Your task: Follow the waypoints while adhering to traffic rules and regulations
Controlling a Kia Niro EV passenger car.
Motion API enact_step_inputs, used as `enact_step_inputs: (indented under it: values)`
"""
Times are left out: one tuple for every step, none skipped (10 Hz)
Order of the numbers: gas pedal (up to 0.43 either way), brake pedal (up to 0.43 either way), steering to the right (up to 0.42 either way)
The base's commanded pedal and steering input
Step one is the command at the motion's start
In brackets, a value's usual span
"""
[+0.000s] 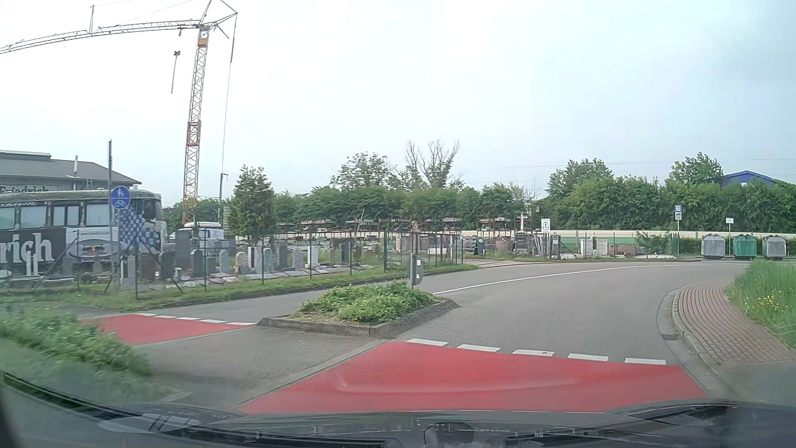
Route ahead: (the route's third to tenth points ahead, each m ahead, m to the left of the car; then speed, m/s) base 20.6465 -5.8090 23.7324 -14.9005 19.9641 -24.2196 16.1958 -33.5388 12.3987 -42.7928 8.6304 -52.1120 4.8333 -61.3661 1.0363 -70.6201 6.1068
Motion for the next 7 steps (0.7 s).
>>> enact_step_inputs:
  values:
    - [0.067,0.0,0.175]
    - [0.067,0.0,0.173]
    - [0.067,0.0,0.17]
    - [0.067,0.0,0.164]
    - [0.067,0.0,0.16]
    - [0.067,0.0,0.159]
    - [0.067,0.0,0.159]
